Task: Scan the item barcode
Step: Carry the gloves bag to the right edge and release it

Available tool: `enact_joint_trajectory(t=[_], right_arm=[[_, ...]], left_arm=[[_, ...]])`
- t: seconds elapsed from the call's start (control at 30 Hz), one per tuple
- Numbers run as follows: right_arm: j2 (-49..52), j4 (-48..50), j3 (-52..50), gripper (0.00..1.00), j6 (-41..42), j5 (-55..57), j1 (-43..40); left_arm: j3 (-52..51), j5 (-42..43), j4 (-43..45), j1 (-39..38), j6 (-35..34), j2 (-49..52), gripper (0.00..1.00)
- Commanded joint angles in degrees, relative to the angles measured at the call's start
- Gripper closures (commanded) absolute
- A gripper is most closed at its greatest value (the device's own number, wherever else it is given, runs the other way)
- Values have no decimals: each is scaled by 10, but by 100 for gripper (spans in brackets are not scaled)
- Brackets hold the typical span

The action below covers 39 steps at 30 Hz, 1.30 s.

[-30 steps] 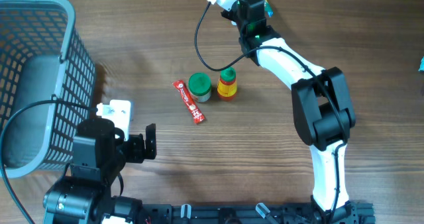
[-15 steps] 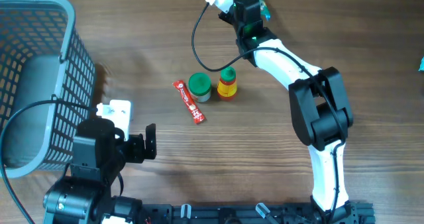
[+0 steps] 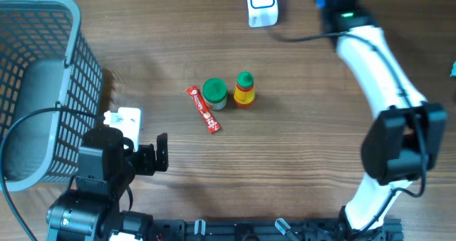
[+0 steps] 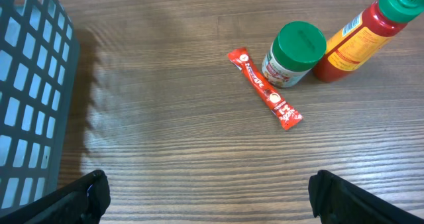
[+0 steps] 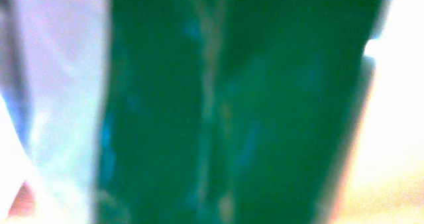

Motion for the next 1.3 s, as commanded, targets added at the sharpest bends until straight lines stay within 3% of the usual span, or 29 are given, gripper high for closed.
enact_joint_trajectory(t=[0.0,0.37,0.8,0.87,0.9,1.03,1.07,1.27], right_arm=[[1,-30,5,96,46,8,-87],[69,-106,-4,96,124,-15,-290],[151,-158,-4,93,188,60,-365],[150,-160,-4,69,193,60,-372],[150,-164,-4,49,207,60,-373],[145,-175,-3,6,251,55,-371],[140,-178,-3,0,257,50,-370],[52,-183,-3,0,324,-31,-366]], left_arm=[[-3,3,2,-3,-5,-3,0],[-3,3,2,-3,-5,-3,0],[-3,3,2,-3,-5,-3,0],[-3,3,2,-3,-5,-3,0],[-3,3,2,-3,-5,-3,0],[-3,3,2,-3,-5,-3,0],[-3,3,2,-3,-5,-3,0],[-3,3,2,-3,-5,-3,0]])
